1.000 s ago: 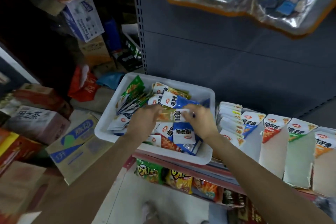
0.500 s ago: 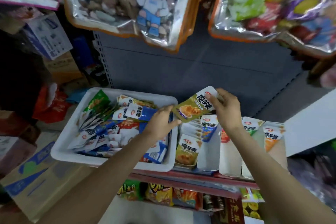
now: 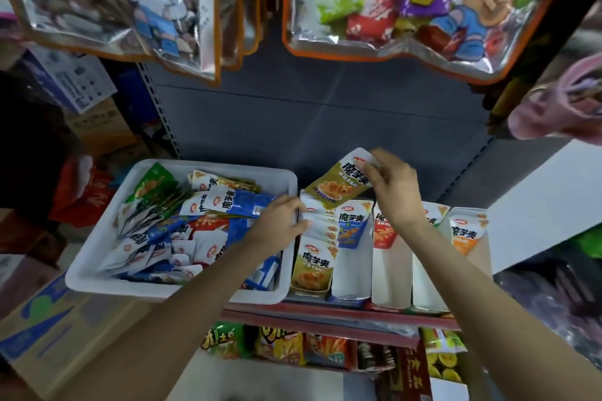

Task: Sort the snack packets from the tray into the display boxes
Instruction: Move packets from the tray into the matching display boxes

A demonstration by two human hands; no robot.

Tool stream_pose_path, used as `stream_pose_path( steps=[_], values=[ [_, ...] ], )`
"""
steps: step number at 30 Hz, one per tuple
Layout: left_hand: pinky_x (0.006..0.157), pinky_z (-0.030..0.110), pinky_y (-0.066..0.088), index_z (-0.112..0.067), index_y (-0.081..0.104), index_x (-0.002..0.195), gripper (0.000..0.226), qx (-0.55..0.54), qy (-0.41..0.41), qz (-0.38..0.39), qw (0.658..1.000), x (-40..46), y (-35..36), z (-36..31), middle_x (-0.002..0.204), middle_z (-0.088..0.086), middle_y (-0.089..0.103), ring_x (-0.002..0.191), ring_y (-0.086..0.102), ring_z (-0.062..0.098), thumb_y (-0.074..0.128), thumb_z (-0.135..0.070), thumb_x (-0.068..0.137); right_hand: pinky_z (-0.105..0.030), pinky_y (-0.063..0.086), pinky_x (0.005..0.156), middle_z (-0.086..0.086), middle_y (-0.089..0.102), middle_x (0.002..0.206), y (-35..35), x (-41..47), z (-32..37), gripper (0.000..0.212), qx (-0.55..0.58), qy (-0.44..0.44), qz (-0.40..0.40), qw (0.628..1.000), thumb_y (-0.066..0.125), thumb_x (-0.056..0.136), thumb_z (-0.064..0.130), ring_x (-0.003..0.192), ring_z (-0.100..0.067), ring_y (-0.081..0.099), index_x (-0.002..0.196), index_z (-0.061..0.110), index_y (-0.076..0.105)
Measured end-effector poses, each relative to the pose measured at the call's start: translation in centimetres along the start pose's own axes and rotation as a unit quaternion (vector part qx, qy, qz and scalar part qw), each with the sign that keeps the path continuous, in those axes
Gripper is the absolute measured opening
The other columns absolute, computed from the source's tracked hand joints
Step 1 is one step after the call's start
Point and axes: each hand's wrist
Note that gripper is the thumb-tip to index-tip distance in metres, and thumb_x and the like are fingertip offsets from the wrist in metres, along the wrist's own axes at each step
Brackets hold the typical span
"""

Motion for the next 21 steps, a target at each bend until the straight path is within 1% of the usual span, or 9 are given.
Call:
stream_pose_path(
  steps=[3,6,9,11,12,14,15,18,21],
  values=[
    [0.091,0.030,0.045,-0.013,0.060,0.106,0.018,-0.024,0.019,0.005,1.000,-0.7,-0.2,0.0,0.109,-0.002,0.058,0.106,0.054,0.013,0.058,-0.024,0.092,-0.031,0.036,0.059,-0.005,0.050,0.070,0.3,0.2,0.3,0.025,-0.021,-0.026,0.056,0.998,0.055,0.095,0.024,0.065,-0.020,0.048,0.078,0.007,0.048],
    [0.088,0.025,0.045,-0.015,0.061,0.107,0.017,-0.030,0.027,0.011,0.999,-1.2,-0.5,0.2,0.108,-0.004,0.061,0.103,0.054,0.009,0.057,-0.021,0.092,-0.036,0.039,0.060,-0.003,0.047,0.070,1.4,0.5,0.1,0.023,-0.087,-0.035,0.133,0.987,0.052,0.096,0.022,0.065,-0.023,0.047,0.079,0.010,0.045],
    [0.083,0.018,0.041,-0.016,0.061,0.109,0.018,-0.029,0.032,0.010,0.999,-1.4,-0.6,0.3,0.109,-0.005,0.061,0.099,0.052,0.004,0.056,-0.018,0.092,-0.036,0.039,0.065,-0.005,0.046,0.079,3.1,0.7,-0.7,0.017,-0.147,-0.035,0.202,0.968,0.046,0.097,0.014,0.072,-0.026,0.048,0.081,0.012,0.044],
    [0.082,0.014,0.038,-0.016,0.062,0.112,0.020,-0.029,0.033,0.011,0.999,-1.5,-0.7,0.4,0.110,-0.005,0.062,0.097,0.050,0.001,0.056,-0.018,0.092,-0.035,0.041,0.064,-0.008,0.053,0.082,4.1,0.7,-1.1,0.009,-0.179,-0.031,0.222,0.958,0.046,0.095,0.010,0.074,-0.029,0.051,0.089,0.011,0.053],
    [0.082,0.014,0.038,-0.015,0.062,0.113,0.022,-0.029,0.035,0.012,0.999,-1.5,-0.7,0.5,0.111,-0.004,0.062,0.097,0.050,0.000,0.056,-0.017,0.092,-0.034,0.043,0.064,-0.010,0.058,0.085,4.4,0.7,-1.1,0.010,-0.195,-0.026,0.224,0.955,0.047,0.094,0.010,0.076,-0.031,0.055,0.097,0.013,0.056],
    [0.084,0.016,0.040,-0.016,0.062,0.117,0.025,-0.030,0.038,0.013,0.999,-1.6,-0.8,0.6,0.114,-0.003,0.063,0.098,0.052,0.002,0.056,-0.017,0.093,-0.035,0.045,0.066,-0.011,0.064,0.091,5.0,0.6,-0.9,0.018,-0.237,-0.027,0.240,0.941,0.047,0.094,0.012,0.083,-0.032,0.059,0.107,0.018,0.059],
    [0.086,0.017,0.041,-0.016,0.061,0.119,0.027,-0.032,0.038,0.014,0.999,-1.7,-0.8,0.7,0.115,-0.003,0.062,0.101,0.053,0.003,0.055,-0.017,0.093,-0.034,0.044,0.066,-0.010,0.065,0.093,5.4,0.6,-0.7,0.020,-0.264,-0.036,0.259,0.928,0.046,0.094,0.013,0.085,-0.032,0.060,0.107,0.019,0.060],
    [0.091,0.024,0.044,-0.018,0.058,0.124,0.031,-0.034,0.030,0.020,0.999,-1.9,-0.9,0.9,0.120,-0.002,0.060,0.109,0.054,0.009,0.054,-0.017,0.093,-0.031,0.040,0.066,-0.010,0.064,0.096,6.8,0.3,-0.4,0.021,-0.316,-0.039,0.340,0.885,0.041,0.097,0.016,0.087,-0.030,0.060,0.101,0.017,0.062],
    [0.095,0.027,0.044,-0.018,0.056,0.126,0.034,-0.034,0.018,0.027,0.999,-2.2,-1.0,1.2,0.124,-0.001,0.058,0.113,0.052,0.012,0.054,-0.016,0.093,-0.030,0.042,0.069,-0.009,0.064,0.105,7.5,-0.1,-0.4,0.025,-0.319,-0.007,0.360,0.876,0.040,0.098,0.020,0.091,-0.028,0.060,0.107,0.018,0.062]
  ],
)
Point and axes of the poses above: each hand's wrist, its own x-axis towards the middle knuckle, its own y-axis out of the palm, z = x × y
